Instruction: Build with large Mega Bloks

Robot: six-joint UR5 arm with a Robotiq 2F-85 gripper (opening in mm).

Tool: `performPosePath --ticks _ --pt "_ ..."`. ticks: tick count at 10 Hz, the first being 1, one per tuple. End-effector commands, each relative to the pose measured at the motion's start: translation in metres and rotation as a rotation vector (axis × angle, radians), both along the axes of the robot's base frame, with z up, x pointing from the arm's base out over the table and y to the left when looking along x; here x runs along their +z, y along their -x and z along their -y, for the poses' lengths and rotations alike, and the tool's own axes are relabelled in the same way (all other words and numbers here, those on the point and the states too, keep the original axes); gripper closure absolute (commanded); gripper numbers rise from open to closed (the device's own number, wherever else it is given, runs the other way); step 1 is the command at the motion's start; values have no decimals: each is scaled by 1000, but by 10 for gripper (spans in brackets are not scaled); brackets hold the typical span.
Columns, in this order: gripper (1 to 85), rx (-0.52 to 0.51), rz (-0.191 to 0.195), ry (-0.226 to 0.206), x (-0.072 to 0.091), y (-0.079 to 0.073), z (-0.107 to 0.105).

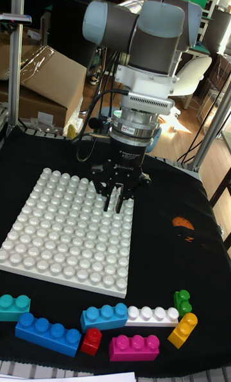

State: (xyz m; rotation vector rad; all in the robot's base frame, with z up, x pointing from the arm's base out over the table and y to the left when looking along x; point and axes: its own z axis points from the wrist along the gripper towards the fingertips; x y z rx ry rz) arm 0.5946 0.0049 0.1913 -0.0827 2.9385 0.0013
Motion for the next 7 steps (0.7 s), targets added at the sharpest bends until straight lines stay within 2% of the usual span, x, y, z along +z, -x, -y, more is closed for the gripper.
performPosePath --ticks 1,2,3,6,7 --pt "773 76 10 26 4 -2 7" --pt "753 138 3 63 5 -2 18" --pt "730 181 -4 78 6 -4 24" --pt "687 273 -19 84 6 -13 47" --pt "677 321 1 142 5 -22 61"
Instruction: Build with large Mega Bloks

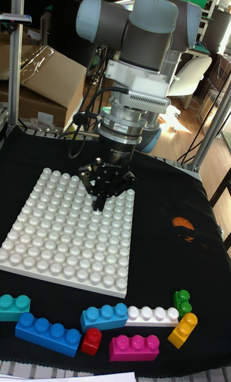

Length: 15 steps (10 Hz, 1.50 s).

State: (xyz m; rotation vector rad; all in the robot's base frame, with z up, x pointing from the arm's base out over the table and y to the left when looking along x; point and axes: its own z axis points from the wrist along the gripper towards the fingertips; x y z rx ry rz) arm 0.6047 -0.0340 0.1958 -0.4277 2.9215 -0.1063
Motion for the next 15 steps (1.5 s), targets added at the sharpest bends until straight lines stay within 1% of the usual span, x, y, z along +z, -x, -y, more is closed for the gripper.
performPosePath --ticks 1,3,4,5,6,7,8,9,10,12,13,14,15 --pt "677 129 21 70 -1 -16 27" --pt "673 217 57 136 -4 -31 37" --pt "673 220 63 137 -1 -31 37" --pt "663 171 45 82 1 -24 24" --pt "647 99 30 7 -1 -18 10" --pt "643 68 8 9 -2 -12 12" --pt "643 55 -9 -8 0 -8 1" --pt "640 42 -18 -51 3 -4 -16" --pt "630 23 -28 -64 5 2 -23" --pt "637 -61 -8 -51 6 -3 -16" --pt "673 -128 5 -72 6 -6 -18" --pt "713 -162 -8 -59 5 -2 -13" --pt "737 -135 -55 -35 5 11 -13"
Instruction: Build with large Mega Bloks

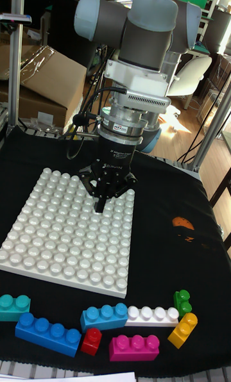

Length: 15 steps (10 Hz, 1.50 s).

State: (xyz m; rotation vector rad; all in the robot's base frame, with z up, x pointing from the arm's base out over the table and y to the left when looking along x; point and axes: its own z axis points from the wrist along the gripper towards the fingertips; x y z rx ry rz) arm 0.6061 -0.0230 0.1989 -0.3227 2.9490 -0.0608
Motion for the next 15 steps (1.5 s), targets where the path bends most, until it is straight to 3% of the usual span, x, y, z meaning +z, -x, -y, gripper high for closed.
performPosePath --ticks 1,2,4,5,9,11,12,14,15 --pt "730 10 -101 8 1 27 -5" --pt "603 156 -89 72 -3 14 19" --pt "387 365 -92 71 -24 -14 52" --pt "327 443 -92 87 -31 -23 69" --pt "280 706 -56 139 -39 -57 118" --pt "273 709 -27 129 -39 -67 120" --pt "273 634 -26 140 -39 -69 125" --pt "273 473 8 101 -38 -76 121" --pt "297 506 -7 143 -37 -75 130"
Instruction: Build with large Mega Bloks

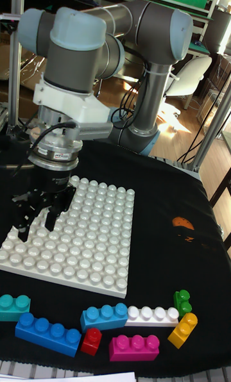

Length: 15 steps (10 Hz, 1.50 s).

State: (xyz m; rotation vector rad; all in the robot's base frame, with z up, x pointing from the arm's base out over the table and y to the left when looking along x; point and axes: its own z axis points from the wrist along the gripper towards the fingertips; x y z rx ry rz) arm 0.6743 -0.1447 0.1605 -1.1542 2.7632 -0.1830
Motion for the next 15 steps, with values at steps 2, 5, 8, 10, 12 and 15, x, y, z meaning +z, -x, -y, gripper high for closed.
performPosePath --ticks 2,5,8,10,12,15 --pt "263 131 0 39 -8 -31 31" --pt "263 321 -26 65 -23 -54 69" --pt "223 396 -42 77 -41 -54 89" --pt "193 299 -44 13 -47 -47 82" --pt "217 100 -43 -54 -48 -45 73" --pt "277 151 -17 43 -58 -59 101"
